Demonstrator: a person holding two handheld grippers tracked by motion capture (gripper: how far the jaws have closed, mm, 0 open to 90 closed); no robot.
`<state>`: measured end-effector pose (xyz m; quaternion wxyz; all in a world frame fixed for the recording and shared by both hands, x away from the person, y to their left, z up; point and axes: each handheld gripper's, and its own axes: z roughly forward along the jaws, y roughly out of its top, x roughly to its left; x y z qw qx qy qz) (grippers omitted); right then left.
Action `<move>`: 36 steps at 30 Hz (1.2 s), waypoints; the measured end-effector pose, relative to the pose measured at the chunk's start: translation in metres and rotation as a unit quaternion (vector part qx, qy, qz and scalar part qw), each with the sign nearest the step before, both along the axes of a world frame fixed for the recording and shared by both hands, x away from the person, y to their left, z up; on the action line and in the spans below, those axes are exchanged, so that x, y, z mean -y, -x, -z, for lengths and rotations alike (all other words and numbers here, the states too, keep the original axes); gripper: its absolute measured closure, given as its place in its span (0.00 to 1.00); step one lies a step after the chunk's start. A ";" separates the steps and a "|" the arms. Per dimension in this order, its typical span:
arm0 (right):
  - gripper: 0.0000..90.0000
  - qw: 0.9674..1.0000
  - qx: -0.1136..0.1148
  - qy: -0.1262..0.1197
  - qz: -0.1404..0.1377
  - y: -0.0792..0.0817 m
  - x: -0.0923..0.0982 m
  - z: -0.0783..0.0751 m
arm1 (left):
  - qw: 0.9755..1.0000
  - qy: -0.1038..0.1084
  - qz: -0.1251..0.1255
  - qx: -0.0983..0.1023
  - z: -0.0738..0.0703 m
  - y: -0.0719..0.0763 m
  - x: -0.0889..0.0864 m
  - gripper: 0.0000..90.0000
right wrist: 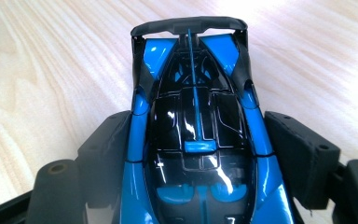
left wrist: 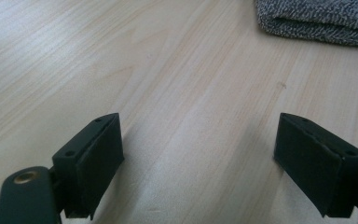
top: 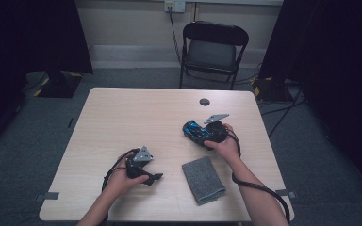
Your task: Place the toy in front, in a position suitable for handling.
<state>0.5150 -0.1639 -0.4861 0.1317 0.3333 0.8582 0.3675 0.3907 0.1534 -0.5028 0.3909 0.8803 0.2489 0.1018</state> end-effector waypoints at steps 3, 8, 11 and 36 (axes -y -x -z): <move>0.28 1.000 0.000 -0.008 0.008 0.001 0.000 -0.002 | 1.000 0.000 0.000 0.000 0.000 0.000 0.000 0.17; 0.28 1.000 0.012 -0.022 0.006 0.003 -0.007 -0.007 | 1.000 0.000 0.000 0.000 0.000 0.000 0.000 0.17; 0.28 0.999 0.015 -0.035 0.007 0.004 -0.011 -0.010 | 1.000 0.000 0.000 0.000 0.000 0.000 0.000 0.17; 0.28 1.000 0.005 -0.018 -0.005 0.014 -0.058 0.003 | 1.000 0.000 0.000 -0.001 0.000 0.000 0.000 0.17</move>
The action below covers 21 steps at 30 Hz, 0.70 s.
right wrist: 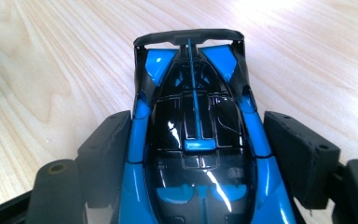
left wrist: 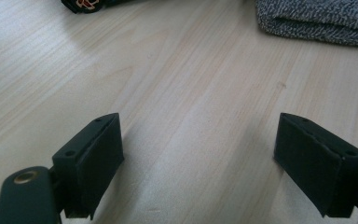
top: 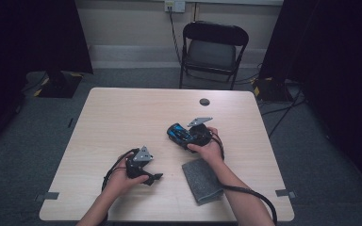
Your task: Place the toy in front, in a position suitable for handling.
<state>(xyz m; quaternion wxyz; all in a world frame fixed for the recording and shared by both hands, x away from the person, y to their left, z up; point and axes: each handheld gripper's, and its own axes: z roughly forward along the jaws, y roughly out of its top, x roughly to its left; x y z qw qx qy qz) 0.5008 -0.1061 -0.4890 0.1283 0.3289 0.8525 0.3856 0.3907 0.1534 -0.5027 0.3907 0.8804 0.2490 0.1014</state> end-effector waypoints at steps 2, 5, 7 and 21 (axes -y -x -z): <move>0.28 1.000 -0.001 0.000 0.001 0.000 0.000 0.001 | 1.000 0.000 0.000 0.000 0.000 0.000 0.000 0.17; 0.28 1.000 -0.005 0.003 0.002 0.001 0.001 0.003 | 1.000 0.000 0.000 0.000 0.000 0.000 0.000 0.17; 0.28 1.000 -0.006 0.007 0.000 0.002 0.002 0.005 | 1.000 0.000 0.000 0.000 0.000 0.000 0.000 0.17; 0.28 1.000 -0.018 0.010 -0.013 0.001 0.010 0.009 | 1.000 0.000 0.000 0.000 0.000 0.000 0.000 0.17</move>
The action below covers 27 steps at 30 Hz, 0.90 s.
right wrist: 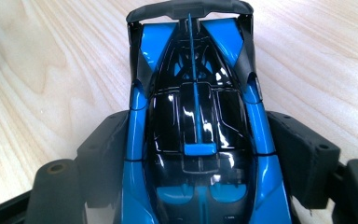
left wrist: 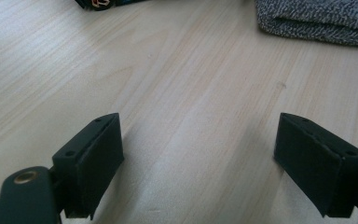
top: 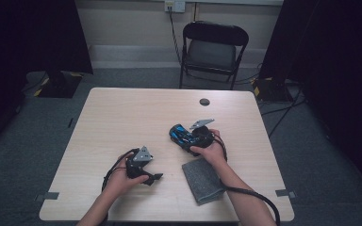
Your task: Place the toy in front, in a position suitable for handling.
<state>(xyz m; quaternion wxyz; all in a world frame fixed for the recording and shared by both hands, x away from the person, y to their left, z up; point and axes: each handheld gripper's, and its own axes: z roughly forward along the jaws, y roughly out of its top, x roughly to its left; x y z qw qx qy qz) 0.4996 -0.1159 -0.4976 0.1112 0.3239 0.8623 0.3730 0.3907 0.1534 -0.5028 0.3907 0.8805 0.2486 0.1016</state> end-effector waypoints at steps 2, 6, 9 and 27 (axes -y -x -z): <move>0.28 1.000 0.000 0.001 -0.002 0.000 0.001 0.000 | 1.000 0.000 0.000 0.000 0.000 0.000 0.000 0.17; 0.28 1.000 -0.001 0.003 -0.005 0.000 0.003 0.000 | 1.000 0.000 0.000 0.000 0.000 0.000 0.000 0.17; 0.28 1.000 0.000 0.006 -0.011 0.000 0.003 -0.001 | 1.000 0.000 0.000 0.000 0.000 0.000 0.000 0.17; 0.16 1.000 0.009 -0.007 -0.014 0.013 0.030 -0.005 | 1.000 0.000 0.000 0.000 0.000 0.000 0.000 0.17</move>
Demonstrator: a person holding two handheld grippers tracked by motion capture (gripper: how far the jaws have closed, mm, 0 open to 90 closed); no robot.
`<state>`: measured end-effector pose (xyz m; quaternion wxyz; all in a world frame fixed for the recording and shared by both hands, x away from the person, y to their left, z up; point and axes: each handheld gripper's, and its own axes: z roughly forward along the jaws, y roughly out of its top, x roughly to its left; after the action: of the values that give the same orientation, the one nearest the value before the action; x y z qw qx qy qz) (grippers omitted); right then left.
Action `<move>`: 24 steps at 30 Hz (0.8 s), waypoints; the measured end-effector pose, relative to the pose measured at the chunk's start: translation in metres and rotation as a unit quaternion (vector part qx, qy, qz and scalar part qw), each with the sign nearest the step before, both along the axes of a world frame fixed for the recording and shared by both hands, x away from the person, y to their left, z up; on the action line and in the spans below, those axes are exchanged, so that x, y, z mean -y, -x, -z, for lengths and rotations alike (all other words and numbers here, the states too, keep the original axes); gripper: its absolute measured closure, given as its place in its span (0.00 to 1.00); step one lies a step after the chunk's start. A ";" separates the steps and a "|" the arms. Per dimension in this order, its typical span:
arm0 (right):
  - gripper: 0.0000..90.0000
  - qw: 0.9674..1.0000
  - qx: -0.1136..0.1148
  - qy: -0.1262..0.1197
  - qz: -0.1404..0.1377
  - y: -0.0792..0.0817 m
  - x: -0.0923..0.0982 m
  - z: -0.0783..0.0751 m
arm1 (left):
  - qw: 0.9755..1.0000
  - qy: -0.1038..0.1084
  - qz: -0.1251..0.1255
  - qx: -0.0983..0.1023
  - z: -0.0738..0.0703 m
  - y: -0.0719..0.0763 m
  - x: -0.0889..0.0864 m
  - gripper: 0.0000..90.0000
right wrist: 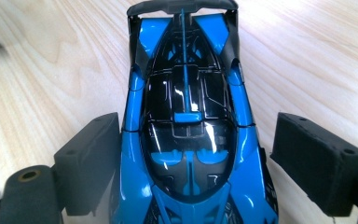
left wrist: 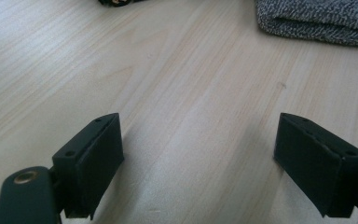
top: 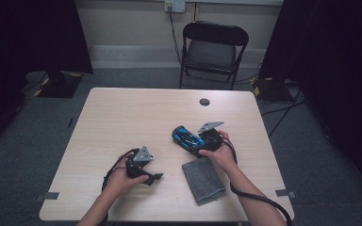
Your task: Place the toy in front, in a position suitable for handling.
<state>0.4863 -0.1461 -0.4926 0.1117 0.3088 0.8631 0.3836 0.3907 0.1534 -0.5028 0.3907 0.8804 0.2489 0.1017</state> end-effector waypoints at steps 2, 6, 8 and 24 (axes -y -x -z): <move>0.16 1.000 -0.001 -0.003 -0.003 0.003 0.005 0.001 | 1.000 0.000 0.000 0.000 0.000 0.000 0.000 0.17; 0.17 1.000 -0.002 -0.003 0.000 0.006 0.010 0.001 | 1.000 0.000 0.000 0.000 0.000 0.000 0.000 0.17; 0.19 1.000 0.001 -0.001 -0.003 0.006 0.009 0.001 | 1.000 0.000 -0.001 0.000 0.000 0.000 0.000 0.17; 0.22 1.000 -0.002 -0.004 -0.007 0.002 0.002 0.000 | 1.000 0.000 -0.001 0.000 0.000 0.000 0.000 0.17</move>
<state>0.4842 -0.1486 -0.4923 0.1063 0.3037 0.8638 0.3876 0.3908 0.1530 -0.5027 0.3904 0.8802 0.2499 0.1020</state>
